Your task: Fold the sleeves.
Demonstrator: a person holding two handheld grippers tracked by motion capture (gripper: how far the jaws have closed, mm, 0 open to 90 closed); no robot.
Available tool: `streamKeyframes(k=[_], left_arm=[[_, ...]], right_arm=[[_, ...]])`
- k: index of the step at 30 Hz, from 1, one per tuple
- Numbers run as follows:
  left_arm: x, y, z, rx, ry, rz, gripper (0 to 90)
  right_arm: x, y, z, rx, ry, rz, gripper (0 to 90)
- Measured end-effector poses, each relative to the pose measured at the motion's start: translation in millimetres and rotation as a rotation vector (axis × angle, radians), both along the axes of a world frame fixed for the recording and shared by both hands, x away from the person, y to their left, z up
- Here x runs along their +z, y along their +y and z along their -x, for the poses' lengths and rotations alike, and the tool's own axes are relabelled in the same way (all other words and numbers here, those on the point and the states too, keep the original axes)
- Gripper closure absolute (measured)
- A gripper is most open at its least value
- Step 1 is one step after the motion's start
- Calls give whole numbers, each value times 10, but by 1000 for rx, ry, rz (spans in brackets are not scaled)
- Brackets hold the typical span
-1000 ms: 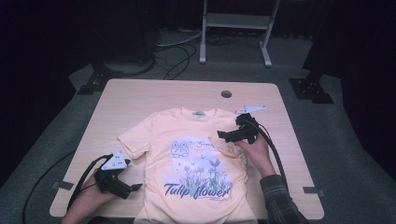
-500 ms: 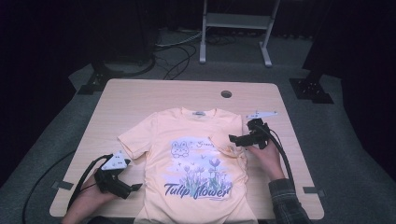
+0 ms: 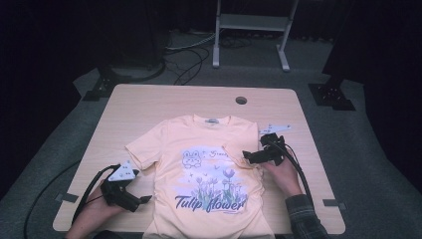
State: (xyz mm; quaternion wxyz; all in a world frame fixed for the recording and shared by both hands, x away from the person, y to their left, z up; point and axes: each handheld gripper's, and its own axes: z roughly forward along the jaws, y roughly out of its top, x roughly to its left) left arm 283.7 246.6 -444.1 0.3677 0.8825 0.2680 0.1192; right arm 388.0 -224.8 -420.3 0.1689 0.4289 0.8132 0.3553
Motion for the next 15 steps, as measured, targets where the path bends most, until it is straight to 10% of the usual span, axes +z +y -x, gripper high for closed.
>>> streamKeyframes(k=[15], left_arm=[[0,-1,3,2,1,0,0]], right_arm=[[-153,97,123,30,16,116,0]])
